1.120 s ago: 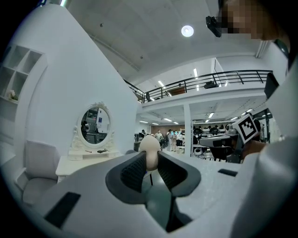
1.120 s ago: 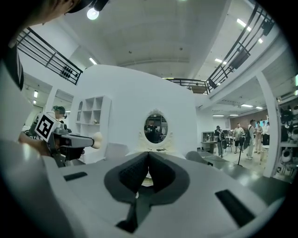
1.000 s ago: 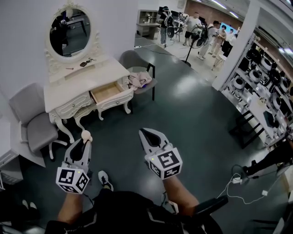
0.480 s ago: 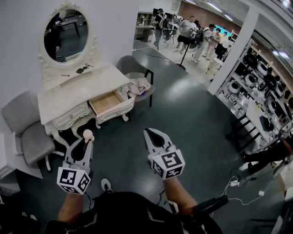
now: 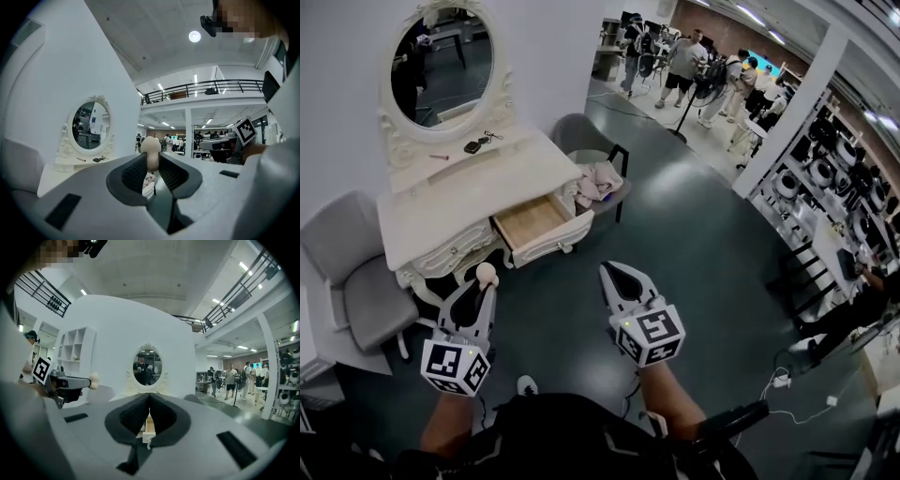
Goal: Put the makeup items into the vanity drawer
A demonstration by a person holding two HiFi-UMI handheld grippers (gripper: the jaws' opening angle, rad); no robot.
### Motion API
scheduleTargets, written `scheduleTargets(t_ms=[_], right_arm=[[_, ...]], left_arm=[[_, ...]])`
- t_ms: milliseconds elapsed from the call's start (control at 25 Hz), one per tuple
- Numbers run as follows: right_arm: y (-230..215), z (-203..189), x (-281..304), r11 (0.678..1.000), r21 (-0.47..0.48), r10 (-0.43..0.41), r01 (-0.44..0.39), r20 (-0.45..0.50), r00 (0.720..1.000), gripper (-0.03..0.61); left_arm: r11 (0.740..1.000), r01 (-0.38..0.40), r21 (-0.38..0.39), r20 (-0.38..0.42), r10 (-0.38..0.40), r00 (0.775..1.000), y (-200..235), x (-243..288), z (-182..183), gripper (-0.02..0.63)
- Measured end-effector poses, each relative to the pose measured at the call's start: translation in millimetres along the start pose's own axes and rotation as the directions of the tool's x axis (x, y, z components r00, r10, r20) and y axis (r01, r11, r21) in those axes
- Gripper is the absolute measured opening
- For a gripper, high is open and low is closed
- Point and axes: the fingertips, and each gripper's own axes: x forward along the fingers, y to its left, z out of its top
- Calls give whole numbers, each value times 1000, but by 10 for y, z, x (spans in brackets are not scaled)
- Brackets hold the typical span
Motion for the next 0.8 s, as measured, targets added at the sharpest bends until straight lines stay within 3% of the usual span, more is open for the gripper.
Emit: scheduleTargets(t_ms=[480,800], right_arm=[[67,72,870,1000,-22,-22,21,-24,999,5],[-156,20,1227,1000,-29,-1,0,-32,999,5]], left_arm=[[998,62,-13,-8,-62,998,793,473,-4,80],[996,84,-20,-34,-85,996,899,850,-119,80]])
